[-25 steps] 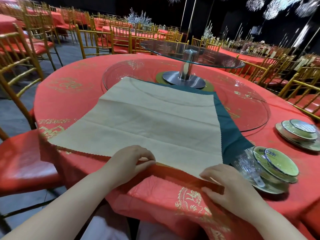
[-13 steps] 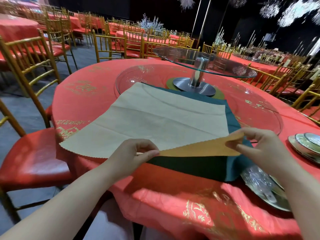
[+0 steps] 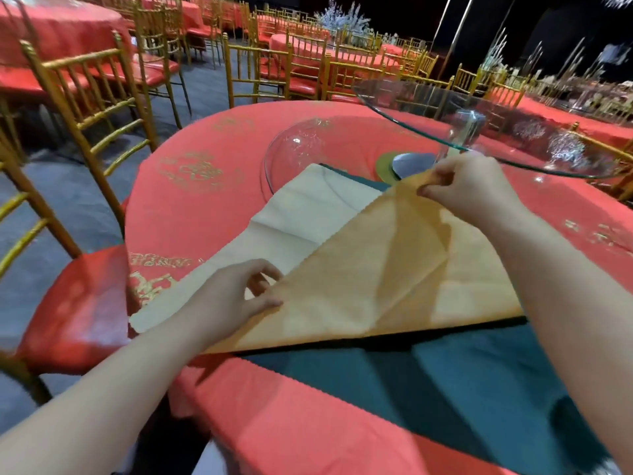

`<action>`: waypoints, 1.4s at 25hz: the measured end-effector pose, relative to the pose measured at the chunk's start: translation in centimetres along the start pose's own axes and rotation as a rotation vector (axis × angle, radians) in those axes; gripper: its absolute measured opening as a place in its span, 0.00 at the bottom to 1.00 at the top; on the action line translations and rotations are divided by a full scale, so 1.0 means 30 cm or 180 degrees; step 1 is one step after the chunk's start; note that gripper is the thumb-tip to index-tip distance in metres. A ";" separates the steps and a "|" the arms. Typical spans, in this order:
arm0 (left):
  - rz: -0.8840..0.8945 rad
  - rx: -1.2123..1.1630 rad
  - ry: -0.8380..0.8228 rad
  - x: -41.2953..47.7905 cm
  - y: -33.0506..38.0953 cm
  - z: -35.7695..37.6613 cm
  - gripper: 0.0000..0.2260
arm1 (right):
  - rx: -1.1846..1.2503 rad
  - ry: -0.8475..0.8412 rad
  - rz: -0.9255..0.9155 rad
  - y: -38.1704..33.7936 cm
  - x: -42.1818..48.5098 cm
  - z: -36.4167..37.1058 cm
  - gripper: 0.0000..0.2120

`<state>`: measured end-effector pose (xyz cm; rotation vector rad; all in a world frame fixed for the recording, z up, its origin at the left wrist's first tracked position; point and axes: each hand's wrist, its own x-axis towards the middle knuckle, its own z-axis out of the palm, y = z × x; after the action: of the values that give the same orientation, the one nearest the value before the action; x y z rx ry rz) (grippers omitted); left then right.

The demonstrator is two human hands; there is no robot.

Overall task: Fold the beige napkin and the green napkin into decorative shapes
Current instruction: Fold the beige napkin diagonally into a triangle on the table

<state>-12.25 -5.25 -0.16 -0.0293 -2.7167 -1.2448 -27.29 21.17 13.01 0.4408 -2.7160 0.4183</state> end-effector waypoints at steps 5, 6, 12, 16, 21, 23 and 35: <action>-0.0442 0.0386 0.0563 0.229 -0.060 -0.015 0.08 | 0.0532 0.0104 0.0172 -0.142 0.227 0.233 0.19; -0.0587 0.0485 0.0689 0.279 -0.079 -0.027 0.09 | 0.1009 -0.0198 0.0129 -0.164 0.233 0.266 0.28; -0.1028 0.0734 0.0628 0.360 -0.196 -0.031 0.08 | 0.0791 -0.1375 -0.0392 -0.068 0.007 0.389 0.25; -0.0636 0.0804 0.0585 0.334 -0.195 -0.024 0.15 | 0.0335 -0.1685 -0.0413 0.111 -0.114 0.368 0.26; 0.0539 0.1598 0.0273 0.124 -0.110 -0.010 0.27 | -0.0183 -0.1982 -0.0323 0.212 -0.198 0.349 0.31; 0.0755 0.2073 0.0014 0.024 -0.103 0.013 0.27 | -0.0339 -0.1975 -0.0277 0.207 -0.211 0.340 0.34; -0.0166 0.1862 -0.0444 -0.045 -0.137 0.055 0.49 | -0.0863 -0.1928 -0.0106 0.165 -0.212 0.327 0.28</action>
<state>-11.47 -6.65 -4.51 0.0236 -3.1062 -0.4289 -26.29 23.91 0.66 0.6131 -3.2701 -0.1244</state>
